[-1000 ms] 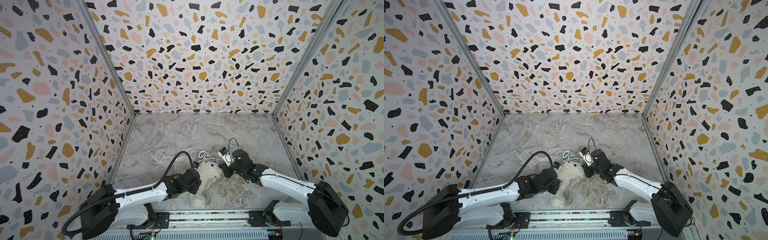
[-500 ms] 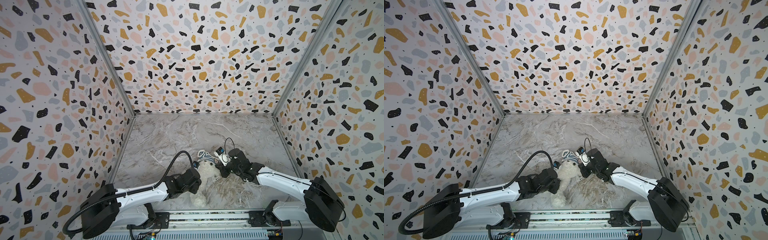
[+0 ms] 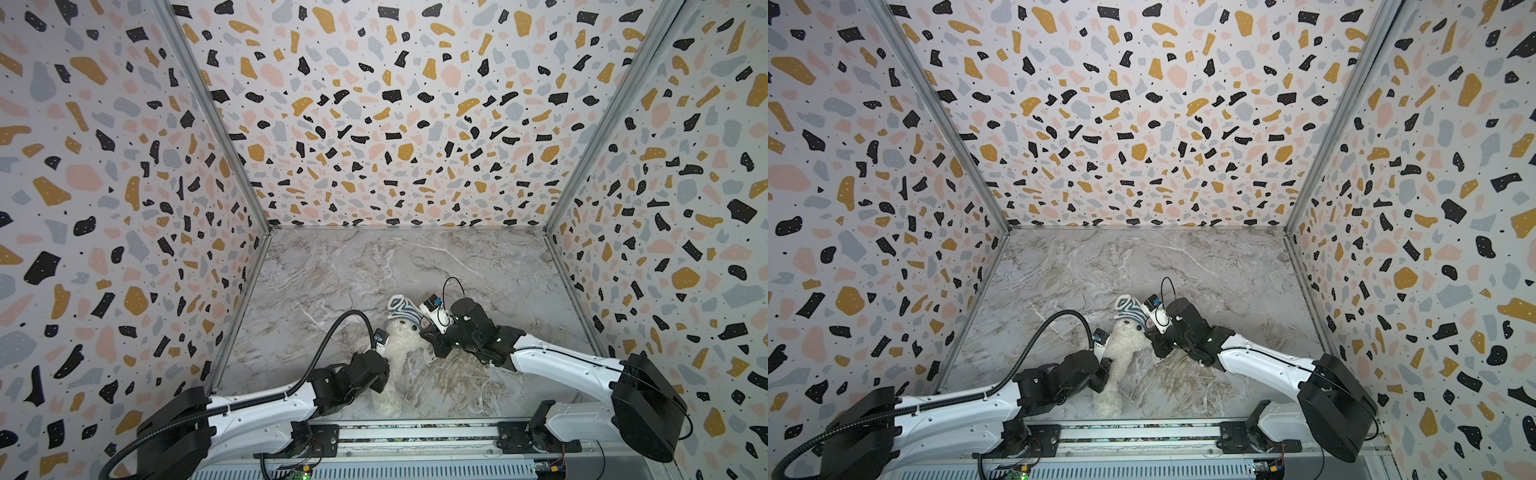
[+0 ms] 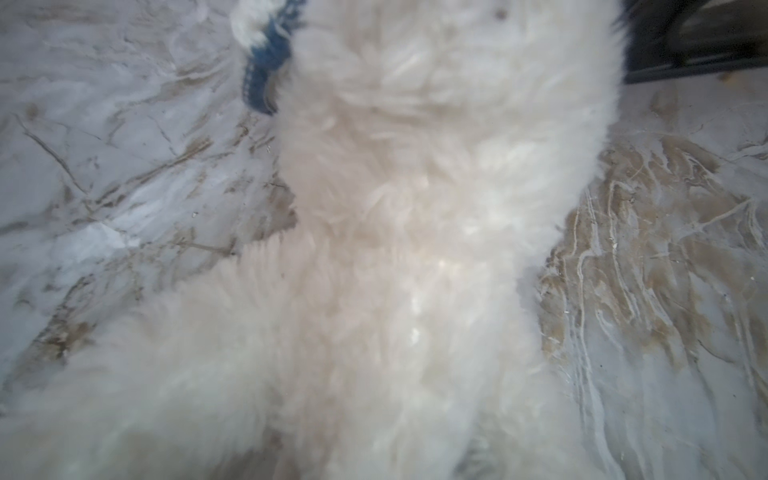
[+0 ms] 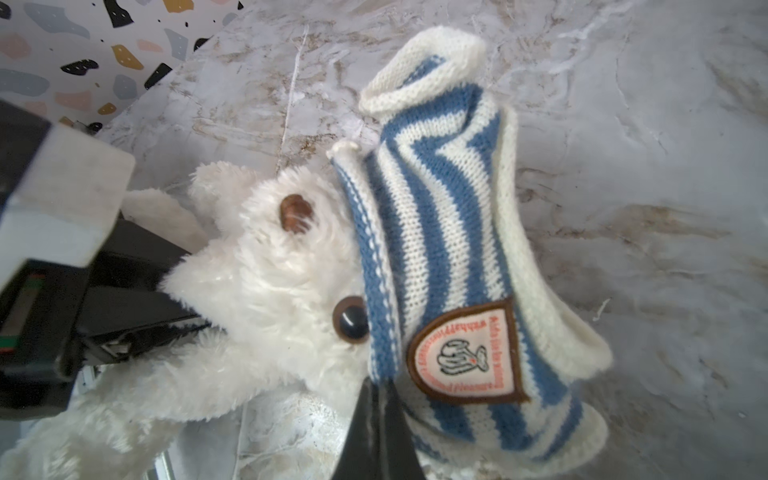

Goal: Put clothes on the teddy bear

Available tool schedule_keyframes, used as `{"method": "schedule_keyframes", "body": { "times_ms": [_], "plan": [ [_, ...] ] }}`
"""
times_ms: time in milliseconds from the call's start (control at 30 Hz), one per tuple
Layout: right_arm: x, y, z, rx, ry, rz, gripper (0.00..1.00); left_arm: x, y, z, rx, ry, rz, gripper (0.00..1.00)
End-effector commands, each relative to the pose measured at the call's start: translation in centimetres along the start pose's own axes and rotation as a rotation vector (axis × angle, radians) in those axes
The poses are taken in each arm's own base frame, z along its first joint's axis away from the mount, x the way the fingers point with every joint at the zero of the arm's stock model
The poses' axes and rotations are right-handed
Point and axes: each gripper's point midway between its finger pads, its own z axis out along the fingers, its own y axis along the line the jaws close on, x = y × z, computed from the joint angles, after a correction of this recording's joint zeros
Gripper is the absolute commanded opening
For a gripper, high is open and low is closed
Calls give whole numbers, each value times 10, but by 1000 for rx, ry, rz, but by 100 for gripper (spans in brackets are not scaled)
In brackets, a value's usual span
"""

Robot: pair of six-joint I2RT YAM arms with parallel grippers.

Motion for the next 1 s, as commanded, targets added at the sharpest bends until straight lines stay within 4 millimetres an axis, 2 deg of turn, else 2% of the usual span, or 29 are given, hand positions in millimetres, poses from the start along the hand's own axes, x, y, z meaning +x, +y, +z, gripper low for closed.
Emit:
{"method": "schedule_keyframes", "body": {
  "times_ms": [0, 200, 433, 567, 700, 767, 900, 967],
  "plan": [
    [-32, 21, -16, -43, -68, -39, 4, -55, -2, -15, -12, -222, -13, 0],
    [-63, 46, -34, -83, -150, -110, 7, -78, 4, -32, -34, -322, -2, 0],
    [-89, 59, -53, -49, -205, -161, 10, -104, 12, -59, -62, -447, 23, 0],
    [-110, 71, -71, -32, -239, -188, 11, -117, 18, -75, -86, -522, 33, 0],
    [-132, 85, -96, -2, -296, -213, 14, -126, 25, -86, -126, -557, 58, 0],
    [-148, 91, -114, -9, -350, -208, 17, -129, 28, -90, -149, -562, 77, 0],
    [-178, 95, -156, 12, -469, -202, 29, -136, 28, -97, -149, -584, 86, 0],
    [-194, 88, -175, 76, -509, -199, 37, -136, 28, -99, -161, -584, 99, 0]
  ]
}}
